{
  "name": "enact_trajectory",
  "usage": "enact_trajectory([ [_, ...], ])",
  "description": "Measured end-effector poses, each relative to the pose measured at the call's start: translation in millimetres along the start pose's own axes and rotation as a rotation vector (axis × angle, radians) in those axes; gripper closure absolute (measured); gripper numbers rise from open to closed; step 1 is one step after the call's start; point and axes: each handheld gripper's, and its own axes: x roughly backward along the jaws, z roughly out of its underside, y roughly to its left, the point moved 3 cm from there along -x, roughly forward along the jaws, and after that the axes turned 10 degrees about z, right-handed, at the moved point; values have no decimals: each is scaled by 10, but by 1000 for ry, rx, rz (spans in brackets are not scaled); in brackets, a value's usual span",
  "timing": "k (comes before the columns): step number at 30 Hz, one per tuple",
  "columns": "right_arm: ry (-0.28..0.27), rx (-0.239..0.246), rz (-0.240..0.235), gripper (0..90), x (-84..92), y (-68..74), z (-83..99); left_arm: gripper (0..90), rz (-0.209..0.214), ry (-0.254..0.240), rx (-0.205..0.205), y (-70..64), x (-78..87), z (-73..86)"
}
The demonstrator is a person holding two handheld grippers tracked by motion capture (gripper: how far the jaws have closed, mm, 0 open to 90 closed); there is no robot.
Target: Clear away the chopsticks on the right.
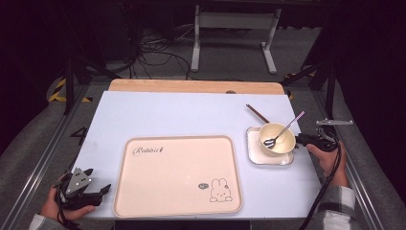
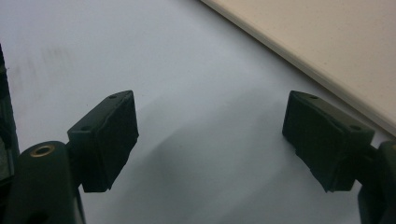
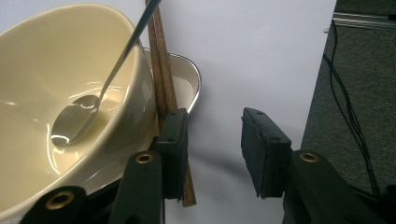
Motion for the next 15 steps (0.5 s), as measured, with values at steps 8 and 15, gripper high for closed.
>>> enact_trajectory([
  [8,9,10,-21,597,36,-14,39,188,0,4,-4,-2,1,-3],
  [15,11,13,-45,599,60,-3,67,188,4,7,-5,-10,-6,-12],
])
